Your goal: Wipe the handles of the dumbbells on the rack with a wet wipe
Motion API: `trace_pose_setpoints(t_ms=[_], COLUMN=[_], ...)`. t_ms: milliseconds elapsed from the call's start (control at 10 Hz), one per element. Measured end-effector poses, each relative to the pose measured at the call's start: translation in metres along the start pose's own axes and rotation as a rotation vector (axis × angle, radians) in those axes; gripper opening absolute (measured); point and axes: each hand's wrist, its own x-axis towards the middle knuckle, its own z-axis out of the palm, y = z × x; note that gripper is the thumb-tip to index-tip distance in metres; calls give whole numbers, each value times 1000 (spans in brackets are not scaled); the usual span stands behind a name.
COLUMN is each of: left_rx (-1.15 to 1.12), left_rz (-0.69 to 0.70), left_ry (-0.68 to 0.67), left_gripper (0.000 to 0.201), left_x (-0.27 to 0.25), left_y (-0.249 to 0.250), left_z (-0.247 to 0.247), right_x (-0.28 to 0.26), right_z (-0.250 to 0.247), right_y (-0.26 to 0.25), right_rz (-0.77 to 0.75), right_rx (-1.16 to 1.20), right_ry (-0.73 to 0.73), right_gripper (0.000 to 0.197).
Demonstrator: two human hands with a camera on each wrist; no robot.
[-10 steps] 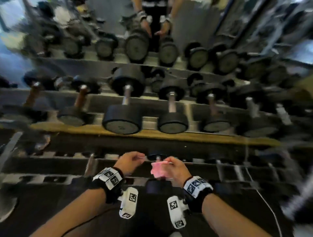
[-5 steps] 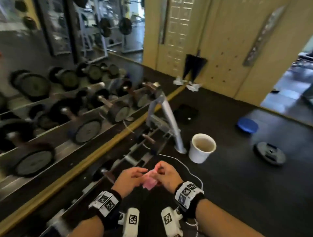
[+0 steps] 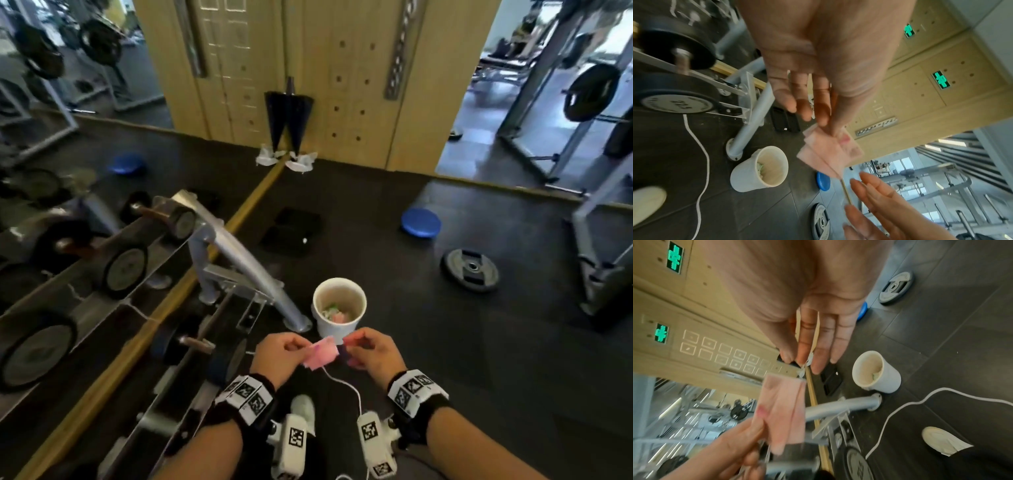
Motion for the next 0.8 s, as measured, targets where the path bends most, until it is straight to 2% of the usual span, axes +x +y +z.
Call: trace_pose_setpoints(t_ms=[200,300,400,500,600,700,800], left_rx=[160,249,293,241,310,309,412], left_rz=[0,0,-30,-126,-154,-139,-83], left_ry=[-52,-123,-320,-489,-539,-503,-406], left_gripper=[15,7,39,52,23,26,27], left_x=[199,279,336,374,396,412,420], left_y=[35,52,64,62,51,45,52], left_z=[10,18,35,51,51,45,25], right_x=[136,176,206,228,243,256,256], right_z=[-75,-107,-133,-152,-164,-176,-202], right_y=[-7,-14,-22,-23,-28,-55,-106], right_rz=[88,135,168,192,219,166,17], right_rx=[-33,-29,-35,-63,-105,-162,-408], right_ry=[228,333,414,444,421,380,452], right_gripper=[9,13,19,21,21,19,15])
